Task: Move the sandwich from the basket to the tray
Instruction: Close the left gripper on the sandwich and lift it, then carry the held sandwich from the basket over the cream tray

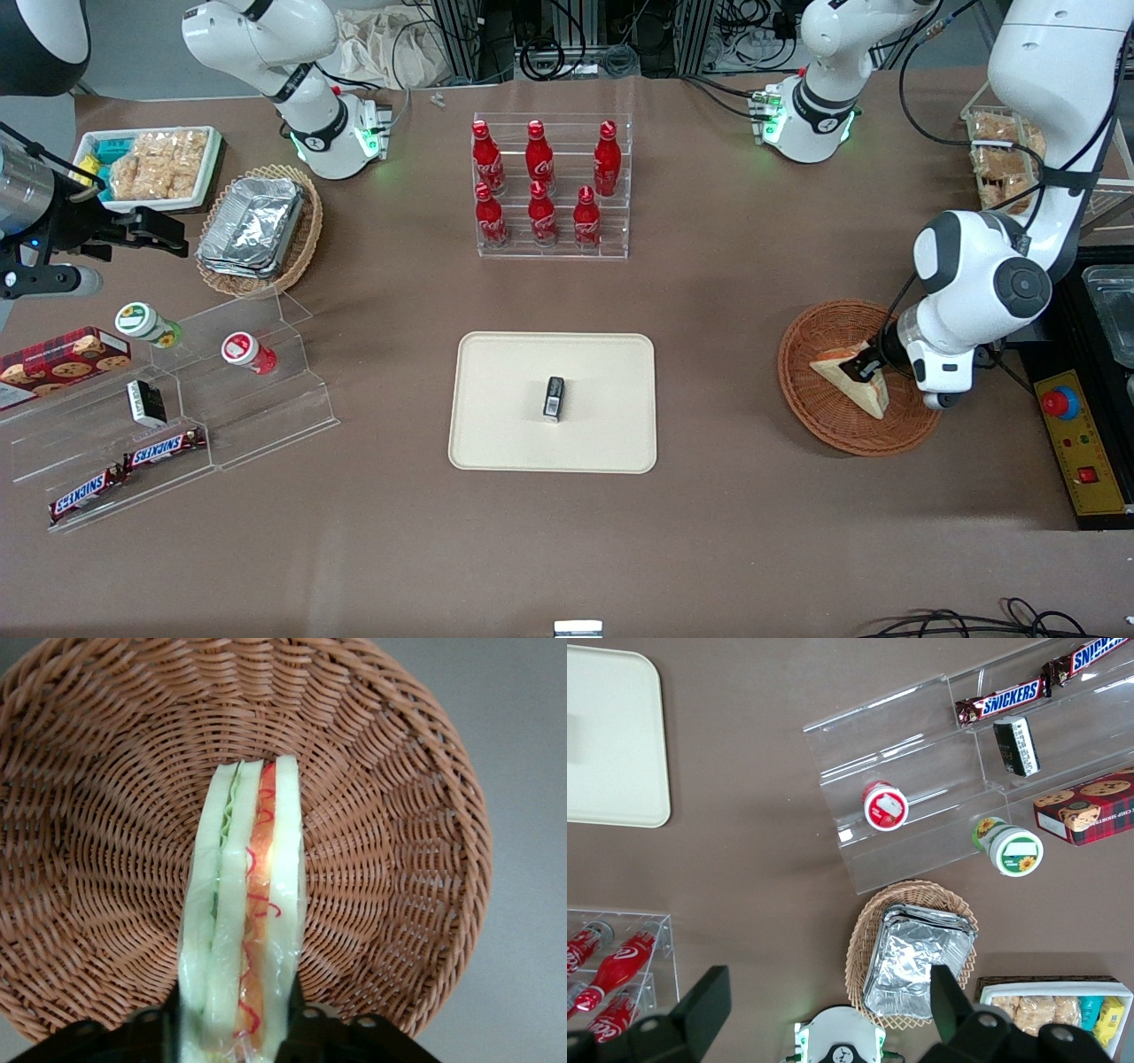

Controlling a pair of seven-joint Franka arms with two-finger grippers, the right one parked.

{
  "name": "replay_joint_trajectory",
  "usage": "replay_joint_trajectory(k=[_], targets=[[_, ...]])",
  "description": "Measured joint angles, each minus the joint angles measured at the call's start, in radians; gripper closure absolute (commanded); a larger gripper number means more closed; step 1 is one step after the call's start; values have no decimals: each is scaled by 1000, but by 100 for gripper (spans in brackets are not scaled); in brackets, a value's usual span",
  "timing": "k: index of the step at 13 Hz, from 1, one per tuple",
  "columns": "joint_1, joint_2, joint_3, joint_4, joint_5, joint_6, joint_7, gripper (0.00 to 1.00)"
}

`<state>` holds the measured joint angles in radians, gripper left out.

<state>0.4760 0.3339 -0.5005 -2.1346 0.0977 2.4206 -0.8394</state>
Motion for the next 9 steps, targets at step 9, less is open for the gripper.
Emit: replay_joint_trajectory(k=[9], targets=[[-17, -190, -125, 216, 0, -457, -21, 96]])
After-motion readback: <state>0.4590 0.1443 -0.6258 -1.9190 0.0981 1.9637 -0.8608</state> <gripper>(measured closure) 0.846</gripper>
